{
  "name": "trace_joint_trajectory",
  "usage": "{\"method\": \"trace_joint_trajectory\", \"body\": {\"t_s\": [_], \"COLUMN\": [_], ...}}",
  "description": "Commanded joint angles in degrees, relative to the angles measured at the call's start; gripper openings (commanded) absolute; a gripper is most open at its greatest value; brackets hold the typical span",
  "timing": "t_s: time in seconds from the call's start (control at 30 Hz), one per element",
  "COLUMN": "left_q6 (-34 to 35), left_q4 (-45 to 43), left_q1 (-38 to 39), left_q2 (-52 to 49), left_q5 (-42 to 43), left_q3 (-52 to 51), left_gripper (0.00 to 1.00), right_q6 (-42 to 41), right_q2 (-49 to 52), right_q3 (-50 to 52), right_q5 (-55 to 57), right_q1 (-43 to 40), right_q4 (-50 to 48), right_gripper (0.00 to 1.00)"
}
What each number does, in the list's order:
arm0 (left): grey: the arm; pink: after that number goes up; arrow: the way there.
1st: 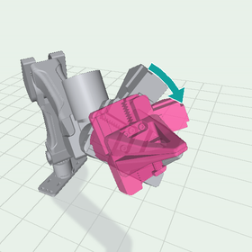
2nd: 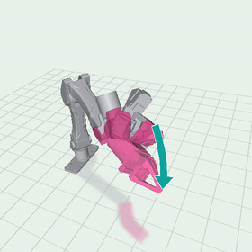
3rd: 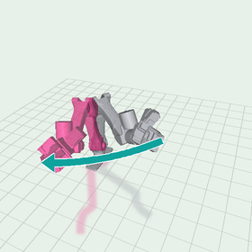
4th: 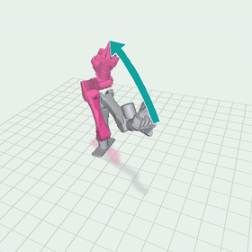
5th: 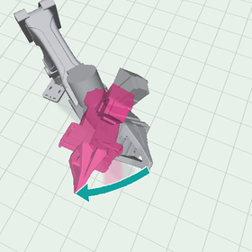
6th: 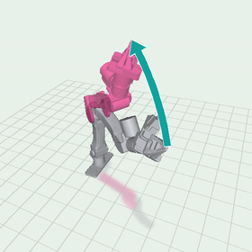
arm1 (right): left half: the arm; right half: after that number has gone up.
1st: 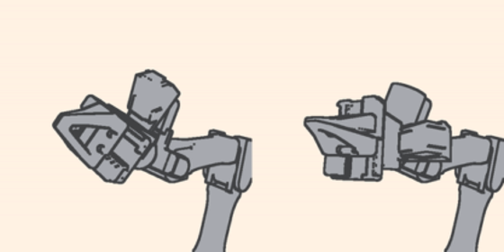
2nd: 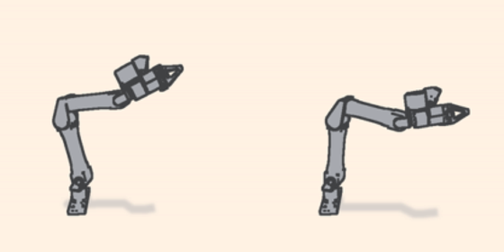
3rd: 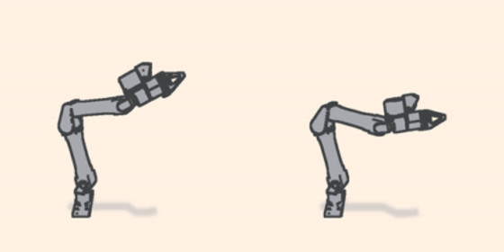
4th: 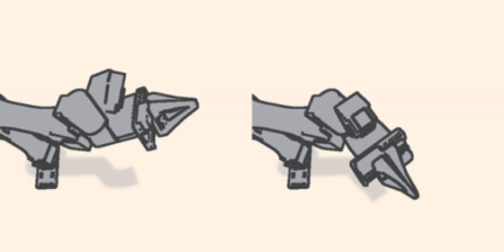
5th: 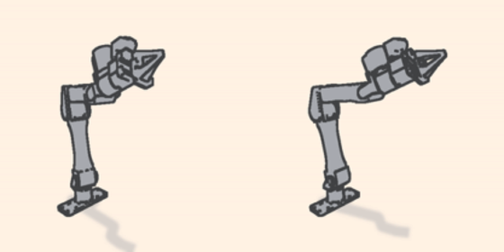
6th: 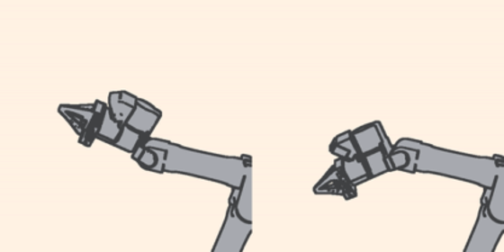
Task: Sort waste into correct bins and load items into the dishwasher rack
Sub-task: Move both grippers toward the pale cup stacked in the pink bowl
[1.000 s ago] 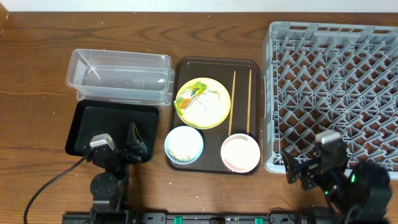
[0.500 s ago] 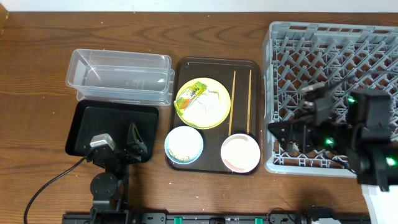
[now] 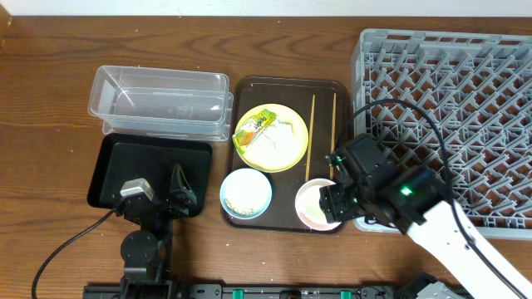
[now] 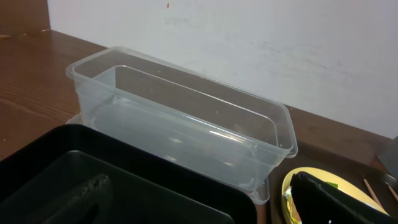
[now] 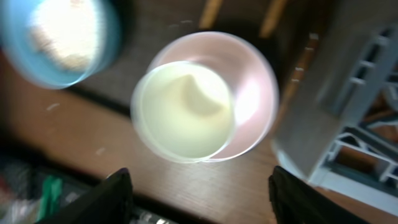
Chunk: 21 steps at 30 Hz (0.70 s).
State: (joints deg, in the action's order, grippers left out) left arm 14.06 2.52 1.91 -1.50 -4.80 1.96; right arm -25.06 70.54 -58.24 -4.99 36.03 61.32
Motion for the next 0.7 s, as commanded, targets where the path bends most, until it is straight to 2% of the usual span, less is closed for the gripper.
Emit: {"method": "trace_joint_trajectory", "body": {"t_s": [0.0, 0.1, 0.57, 0.67], "left_q6": [-0.72, -0.72, -0.72, 2.95], "left_q4": [1.07, 1.07, 1.07, -0.09], "left_q1": [-0.28, -0.28, -0.28, -0.22], "left_q2": [0.04, 0.04, 0.04, 0.04], "left_q5": [-0.33, -0.33, -0.33, 0.66], "left_q3": [-1.73, -1.73, -1.73, -1.7], "left_gripper": [0.94, 0.94, 0.94, 0.94], "right_q6": [-5.33, -4.42, -2.95, -2.95], "right_q2": [2.36, 4.44, 3.48, 1.84], "right_q3": [1.27, 1.46, 1.33, 1.18], "right_q5": [6.51, 6.12, 6.03, 6.03], "right_q1": [0.63, 0.66, 0.68, 0.7], "right_q4": [-1.77, -2.93, -5.01, -5.25], "right_gripper": [0.66, 0.62, 0.65, 0.65]}}
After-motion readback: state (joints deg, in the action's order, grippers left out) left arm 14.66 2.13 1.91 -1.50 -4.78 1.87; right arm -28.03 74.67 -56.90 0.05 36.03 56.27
